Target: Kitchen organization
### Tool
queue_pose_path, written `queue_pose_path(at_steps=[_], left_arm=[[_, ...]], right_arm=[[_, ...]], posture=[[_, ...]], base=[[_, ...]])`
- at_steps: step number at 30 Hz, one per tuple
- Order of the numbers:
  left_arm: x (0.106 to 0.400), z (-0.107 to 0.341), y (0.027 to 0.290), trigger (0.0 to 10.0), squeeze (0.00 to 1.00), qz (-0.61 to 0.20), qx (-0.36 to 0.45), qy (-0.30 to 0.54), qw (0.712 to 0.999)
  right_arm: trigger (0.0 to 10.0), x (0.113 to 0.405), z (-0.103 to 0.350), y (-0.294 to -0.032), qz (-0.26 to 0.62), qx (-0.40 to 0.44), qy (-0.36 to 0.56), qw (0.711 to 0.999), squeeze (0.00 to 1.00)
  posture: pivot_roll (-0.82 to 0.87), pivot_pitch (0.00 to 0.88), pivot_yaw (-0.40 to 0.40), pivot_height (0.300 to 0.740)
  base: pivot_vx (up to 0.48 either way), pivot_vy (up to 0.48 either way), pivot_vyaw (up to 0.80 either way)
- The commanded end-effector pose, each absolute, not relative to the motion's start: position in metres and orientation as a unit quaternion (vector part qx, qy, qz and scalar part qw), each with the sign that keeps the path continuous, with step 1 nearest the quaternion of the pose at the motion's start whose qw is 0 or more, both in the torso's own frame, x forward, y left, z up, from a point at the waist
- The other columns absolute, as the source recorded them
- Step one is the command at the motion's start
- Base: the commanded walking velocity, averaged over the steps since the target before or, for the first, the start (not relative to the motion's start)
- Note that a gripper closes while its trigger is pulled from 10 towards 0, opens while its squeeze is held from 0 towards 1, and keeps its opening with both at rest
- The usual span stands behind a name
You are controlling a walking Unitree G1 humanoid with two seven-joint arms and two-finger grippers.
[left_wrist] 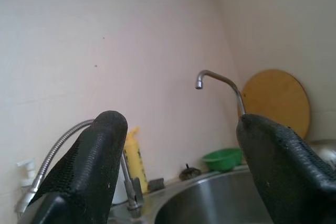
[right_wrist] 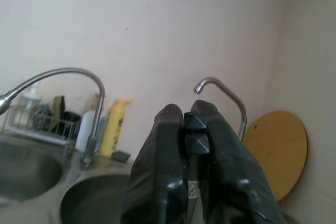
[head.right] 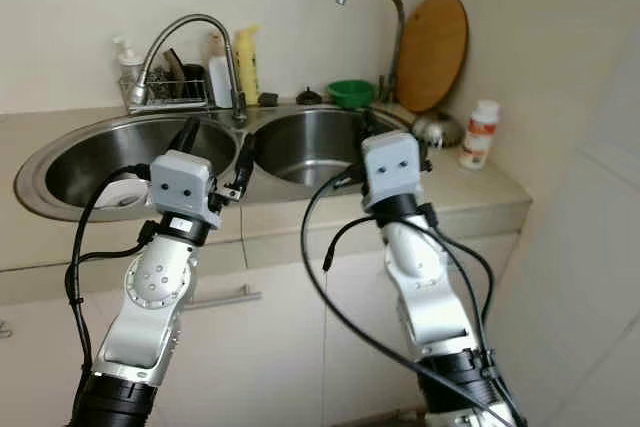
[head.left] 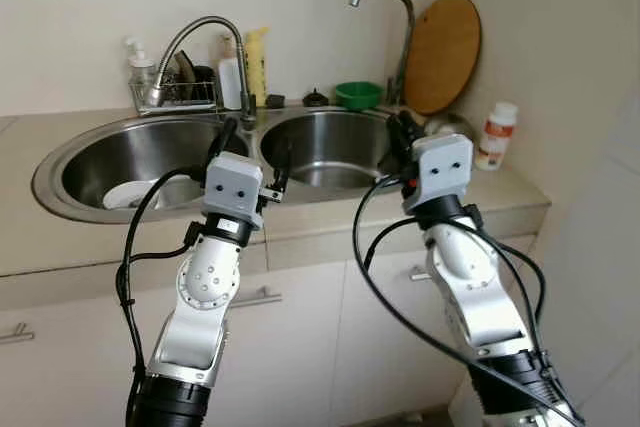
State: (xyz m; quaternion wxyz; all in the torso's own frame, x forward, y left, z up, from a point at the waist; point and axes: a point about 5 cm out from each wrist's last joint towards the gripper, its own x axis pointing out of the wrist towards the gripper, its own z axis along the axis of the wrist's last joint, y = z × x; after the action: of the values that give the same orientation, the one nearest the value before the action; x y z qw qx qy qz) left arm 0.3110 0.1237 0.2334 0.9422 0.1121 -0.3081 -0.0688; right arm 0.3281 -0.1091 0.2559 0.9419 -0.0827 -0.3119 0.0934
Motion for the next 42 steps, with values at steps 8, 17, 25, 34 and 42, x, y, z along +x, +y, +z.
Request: queue_pose_path(at_steps=[8, 17, 25, 34, 42], left_arm=[[0.312, 0.241, 0.126, 10.0, 0.00, -0.064, 0.114, -0.312, 0.941], [0.313, 0.243, 0.123, 10.0, 0.00, -0.067, 0.119, -0.315, 0.939], [0.315, 0.243, 0.118, 10.0, 0.00, -0.070, 0.118, -0.317, 0.938], [0.312, 0.242, 0.115, 10.0, 0.00, -0.072, 0.120, -0.318, 0.938], [0.312, 0.238, 0.110, 10.0, 0.00, -0.079, 0.114, -0.309, 0.941]], right_arm=[[10.0, 0.329, 0.263, -0.104, 0.106, -0.055, -0.313, 0.942, 0.00], [10.0, 0.342, 0.265, -0.098, 0.142, 0.004, -0.273, 0.951, 0.00], [10.0, 0.389, 0.262, -0.089, 0.197, 0.037, -0.177, 0.964, 0.00], [10.0, 0.422, 0.261, -0.095, 0.142, 0.021, -0.085, 0.986, 1.00], [10.0, 0.424, 0.262, -0.107, 0.114, 0.047, -0.093, 0.988, 1.00]], posture=[[0.01, 0.000, -0.024, 0.740], [0.02, 0.000, -0.027, 0.740], [0.04, 0.000, -0.028, 0.740], [0.11, 0.000, -0.061, 0.740], [0.07, 0.000, -0.043, 0.740]], base=[[0.337, 0.000, 0.00], [0.147, 0.000, 0.00], [0.000, 0.000, 0.00], [0.000, 0.000, 0.00], [0.000, 0.000, 0.00]])
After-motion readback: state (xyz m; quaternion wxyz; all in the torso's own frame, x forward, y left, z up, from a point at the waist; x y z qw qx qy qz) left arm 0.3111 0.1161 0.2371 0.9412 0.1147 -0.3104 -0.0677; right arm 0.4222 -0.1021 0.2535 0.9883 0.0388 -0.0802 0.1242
